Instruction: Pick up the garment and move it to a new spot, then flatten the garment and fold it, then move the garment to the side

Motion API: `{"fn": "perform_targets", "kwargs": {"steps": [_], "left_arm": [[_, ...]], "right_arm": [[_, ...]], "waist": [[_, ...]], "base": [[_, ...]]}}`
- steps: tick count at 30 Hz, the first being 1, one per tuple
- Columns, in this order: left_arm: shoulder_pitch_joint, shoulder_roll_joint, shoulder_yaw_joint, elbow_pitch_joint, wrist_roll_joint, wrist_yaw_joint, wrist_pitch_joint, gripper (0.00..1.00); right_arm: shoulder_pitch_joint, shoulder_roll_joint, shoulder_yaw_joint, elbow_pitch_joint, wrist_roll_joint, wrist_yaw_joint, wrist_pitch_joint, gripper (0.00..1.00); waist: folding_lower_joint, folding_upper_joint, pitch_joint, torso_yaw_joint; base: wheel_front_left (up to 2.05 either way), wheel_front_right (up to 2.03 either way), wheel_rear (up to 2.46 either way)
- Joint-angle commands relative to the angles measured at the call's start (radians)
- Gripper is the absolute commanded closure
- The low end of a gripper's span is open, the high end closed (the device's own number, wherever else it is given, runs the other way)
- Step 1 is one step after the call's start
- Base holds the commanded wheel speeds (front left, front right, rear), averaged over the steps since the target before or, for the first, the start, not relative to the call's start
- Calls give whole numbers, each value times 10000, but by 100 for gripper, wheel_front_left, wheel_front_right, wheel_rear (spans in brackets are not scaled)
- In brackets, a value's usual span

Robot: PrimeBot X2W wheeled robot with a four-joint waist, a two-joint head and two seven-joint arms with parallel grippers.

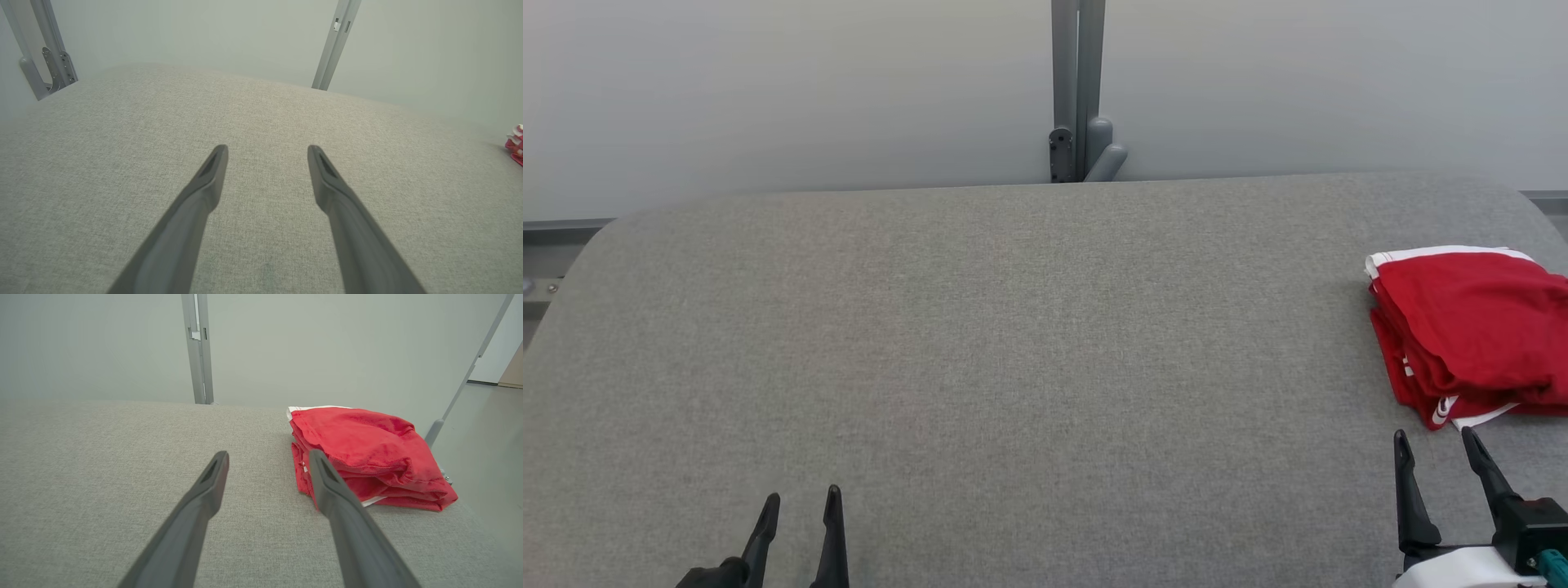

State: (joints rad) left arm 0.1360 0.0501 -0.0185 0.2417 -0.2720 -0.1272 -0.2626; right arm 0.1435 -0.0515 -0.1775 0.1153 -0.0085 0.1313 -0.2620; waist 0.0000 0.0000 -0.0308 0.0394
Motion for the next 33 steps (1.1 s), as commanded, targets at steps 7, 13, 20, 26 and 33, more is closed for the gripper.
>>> {"fn": "perform_targets", "kwargs": {"steps": [7, 13, 20, 26, 33], "left_arm": [[-48, 16, -80, 64, -199, -47, -20, 0], [12, 16, -100, 77, -223, -46, -20, 0], [17, 16, -160, 73, -191, -49, -20, 0], [62, 16, -185, 79, -221, -50, -20, 0], [63, 20, -182, 99, -158, 10, -6, 0]], "right_arm": [[135, -3, 38, -180, 144, -11, -33, 0], [-59, -4, -244, -44, 175, -11, -32, 0], [-110, -4, -179, -17, 125, -11, -32, 0], [-53, -5, -129, 2, 98, -11, -32, 0], [17, -6, -75, 19, 118, -8, -31, 0]], "waist": [[0, 0, -63, -213], [0, 0, -97, -276], [0, 0, -91, -318], [0, 0, -89, -343], [0, 0, -152, 642]], "base": [[0, 0, 0], [0, 0, 0], [0, 0, 0], [0, 0, 0], [0, 0, 0]]}}
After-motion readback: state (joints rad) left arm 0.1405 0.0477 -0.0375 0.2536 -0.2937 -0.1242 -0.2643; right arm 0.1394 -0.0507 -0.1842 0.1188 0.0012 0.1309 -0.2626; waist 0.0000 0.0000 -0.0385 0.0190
